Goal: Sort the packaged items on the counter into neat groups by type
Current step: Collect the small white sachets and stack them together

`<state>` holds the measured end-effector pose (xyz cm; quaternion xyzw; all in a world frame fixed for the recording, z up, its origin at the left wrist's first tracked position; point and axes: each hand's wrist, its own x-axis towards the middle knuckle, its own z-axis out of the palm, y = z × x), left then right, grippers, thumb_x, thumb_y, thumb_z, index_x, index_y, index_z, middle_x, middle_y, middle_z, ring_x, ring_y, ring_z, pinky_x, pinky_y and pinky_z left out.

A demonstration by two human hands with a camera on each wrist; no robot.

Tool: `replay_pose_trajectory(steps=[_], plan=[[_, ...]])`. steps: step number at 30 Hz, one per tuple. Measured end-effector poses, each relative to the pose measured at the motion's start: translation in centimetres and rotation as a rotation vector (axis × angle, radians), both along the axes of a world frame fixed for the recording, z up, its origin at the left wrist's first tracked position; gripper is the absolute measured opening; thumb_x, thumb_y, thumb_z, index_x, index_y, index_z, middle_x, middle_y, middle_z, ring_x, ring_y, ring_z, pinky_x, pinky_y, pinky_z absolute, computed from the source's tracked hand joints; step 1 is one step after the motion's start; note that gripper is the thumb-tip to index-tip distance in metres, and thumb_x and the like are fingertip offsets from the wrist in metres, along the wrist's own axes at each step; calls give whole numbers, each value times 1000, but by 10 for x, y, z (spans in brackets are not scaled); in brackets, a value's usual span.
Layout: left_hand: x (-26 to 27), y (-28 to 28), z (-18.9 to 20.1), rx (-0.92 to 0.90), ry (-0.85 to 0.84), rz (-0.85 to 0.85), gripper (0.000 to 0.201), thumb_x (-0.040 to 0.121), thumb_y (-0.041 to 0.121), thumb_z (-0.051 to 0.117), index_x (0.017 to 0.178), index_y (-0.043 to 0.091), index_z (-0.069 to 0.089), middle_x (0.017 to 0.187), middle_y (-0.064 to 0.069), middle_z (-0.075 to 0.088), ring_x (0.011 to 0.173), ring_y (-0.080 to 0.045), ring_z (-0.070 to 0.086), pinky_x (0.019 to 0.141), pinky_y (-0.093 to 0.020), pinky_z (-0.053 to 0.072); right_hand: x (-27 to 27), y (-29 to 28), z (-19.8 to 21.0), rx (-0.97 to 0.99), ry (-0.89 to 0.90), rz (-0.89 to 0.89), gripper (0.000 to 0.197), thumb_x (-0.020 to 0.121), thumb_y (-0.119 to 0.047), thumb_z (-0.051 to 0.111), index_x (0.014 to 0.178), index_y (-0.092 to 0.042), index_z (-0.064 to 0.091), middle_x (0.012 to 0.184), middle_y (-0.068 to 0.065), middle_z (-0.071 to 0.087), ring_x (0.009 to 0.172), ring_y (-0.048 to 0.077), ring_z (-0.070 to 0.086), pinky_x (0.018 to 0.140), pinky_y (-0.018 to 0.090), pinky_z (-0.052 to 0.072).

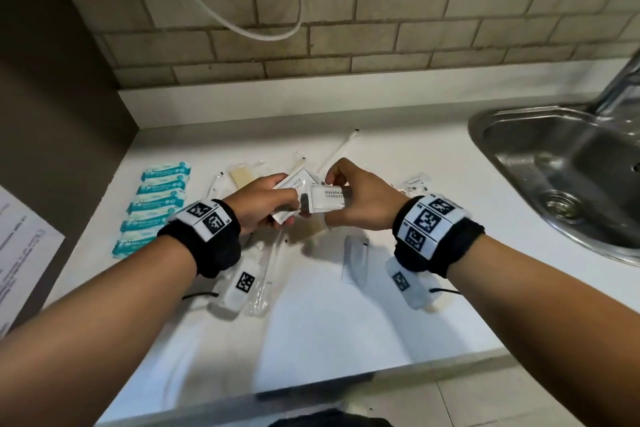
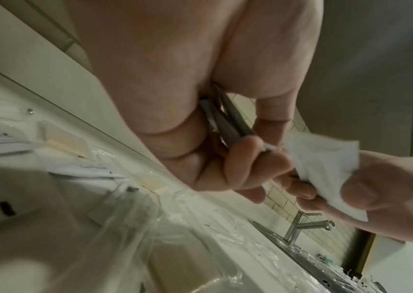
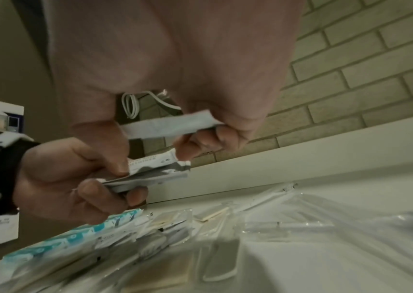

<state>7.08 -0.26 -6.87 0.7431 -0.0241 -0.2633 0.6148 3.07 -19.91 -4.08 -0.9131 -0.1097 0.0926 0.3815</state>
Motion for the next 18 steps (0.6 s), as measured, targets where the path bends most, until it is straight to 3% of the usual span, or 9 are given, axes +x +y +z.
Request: replay_pose_trajectory(steps=[2, 6, 9, 13, 16, 18], plan=[[-2, 0, -1, 28, 18, 16, 28, 85, -5, 43, 103, 10, 59, 90, -19, 72, 63, -26, 57, 48, -23, 40, -2, -1, 0, 41, 17, 15, 49, 70, -9, 78, 102, -15, 41, 87, -7, 57, 68, 10, 54, 57, 21, 43], [-2, 2, -5, 44, 35, 51, 27, 81, -7, 38, 99, 8, 52, 72, -14, 71, 58, -27, 59, 48, -26, 42, 0, 4, 0, 28, -13, 60, 46, 70, -6, 76, 98, -14, 41, 88, 0, 54, 68, 16, 49, 55, 22, 39], [-5, 5, -6, -7, 53, 6, 29, 83, -13, 39, 95, 7, 57, 82, -19, 68, 59, -27, 66, 47, -27, 53, 5, 13, 0, 33, -67, 102, 37, 69, -5, 77, 93, -15, 51, 98, 7, 56, 78, 22, 55, 60, 25, 45], [-9, 16, -11, -98, 104, -35, 41, 84, -20, 43, 106, 7, 65, 94, -24, 71, 78, -38, 70, 63, -43, 60, 11, 18, -8, -72, -134, 144, 27, 73, -1, 73, 95, -14, 65, 107, 8, 50, 95, 22, 55, 80, 25, 48], [-12, 23, -14, -157, 149, -4, 40, 88, -14, 40, 109, 9, 65, 104, -22, 72, 94, -43, 69, 81, -60, 54, 12, 20, -16, -38, -133, 132, 31, 75, -1, 71, 101, -14, 63, 105, 2, 44, 102, 21, 51, 89, 27, 47], [-13, 23, -13, -211, 179, 19, 41, 87, -11, 33, 114, 5, 61, 111, -26, 68, 96, -50, 66, 78, -58, 55, 15, 23, -20, -48, -123, 121, 36, 77, -5, 72, 108, -14, 57, 104, 1, 42, 103, 23, 47, 91, 33, 46]])
